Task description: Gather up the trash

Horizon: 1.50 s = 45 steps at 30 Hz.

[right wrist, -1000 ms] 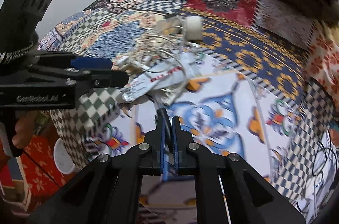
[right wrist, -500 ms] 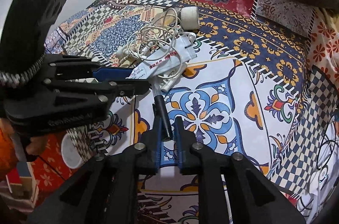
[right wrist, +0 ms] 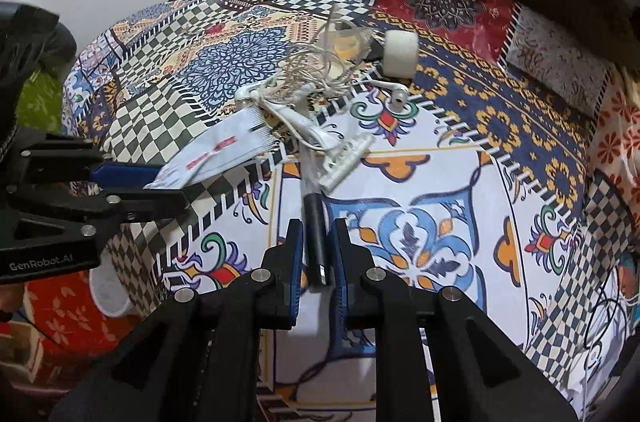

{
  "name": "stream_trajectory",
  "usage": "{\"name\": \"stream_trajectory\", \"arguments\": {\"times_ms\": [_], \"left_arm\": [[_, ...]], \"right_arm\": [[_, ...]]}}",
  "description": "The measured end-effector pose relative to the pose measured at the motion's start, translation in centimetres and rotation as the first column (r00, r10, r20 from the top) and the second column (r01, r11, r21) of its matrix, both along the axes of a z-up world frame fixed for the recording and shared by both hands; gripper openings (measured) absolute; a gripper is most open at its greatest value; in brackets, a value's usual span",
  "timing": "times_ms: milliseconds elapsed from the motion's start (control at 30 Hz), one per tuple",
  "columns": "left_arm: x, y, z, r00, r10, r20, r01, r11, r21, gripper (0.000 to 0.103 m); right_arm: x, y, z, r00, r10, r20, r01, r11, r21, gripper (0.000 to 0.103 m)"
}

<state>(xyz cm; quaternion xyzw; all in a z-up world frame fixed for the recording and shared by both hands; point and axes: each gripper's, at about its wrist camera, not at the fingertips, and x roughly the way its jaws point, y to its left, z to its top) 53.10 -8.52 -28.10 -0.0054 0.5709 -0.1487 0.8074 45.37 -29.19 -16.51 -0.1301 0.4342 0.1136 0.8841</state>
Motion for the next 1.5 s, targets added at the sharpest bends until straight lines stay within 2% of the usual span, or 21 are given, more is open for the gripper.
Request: {"name": "stream_trajectory", "arguments": {"times_ms": [33,200,267,300,400,500,700,1233,1500], "left_arm": [[-0.2,0.6,0.0,1.000,0.019,0.004,-0.019,1.000,0.004,0.023],[-0.6,2.3,0.3,0.996,0.090,0.030,-0.090,0.996,0.009,0.023],[-0.6,2.6,0.3,0.994,0.108,0.032,-0.108,0.994,0.003,0.023],[-0.5,2.7,0.4,0.993,0.118,0.031,-0.117,0.993,-0.009,0.023],[-0.5,2.8,0.8,0.990,0.136,0.031,-0.135,0.990,-0.043,0.023],[-0.9,2.8,1.6,0.988,0.150,0.043,-0.147,0.987,-0.063,0.023],[-2.2,3.0,4.0,0.984,0.159,0.074,-0.154,0.985,-0.074,0.023],[-7.6,5.5,10.7,0.959,0.222,0.174,-0.209,0.974,-0.087,0.023],[-9.6,7.4,12.5,0.945,0.256,0.204,-0.242,0.966,-0.091,0.023]], "right_arm": [[0.0,0.2,0.0,1.000,0.005,0.003,-0.005,1.000,-0.005,0.017],[0.6,0.7,-0.1,1.000,0.015,-0.004,-0.015,1.000,0.024,0.017],[0.9,0.6,-0.1,1.000,0.003,-0.010,-0.002,0.999,0.036,0.010],[1.0,0.6,-0.1,1.000,-0.007,-0.016,0.007,0.999,0.043,0.010],[1.2,-0.2,0.1,0.997,-0.024,-0.077,0.034,0.990,0.138,0.010],[0.6,-0.4,0.3,0.994,-0.044,-0.099,0.059,0.987,0.150,0.010],[-1.7,-0.4,1.4,0.993,-0.050,-0.108,0.062,0.991,0.116,0.010],[-6.4,-1.0,6.6,0.992,-0.122,-0.007,0.122,0.992,0.038,0.010],[-5.9,-1.6,7.8,0.979,-0.200,0.042,0.201,0.979,-0.025,0.010]]}}
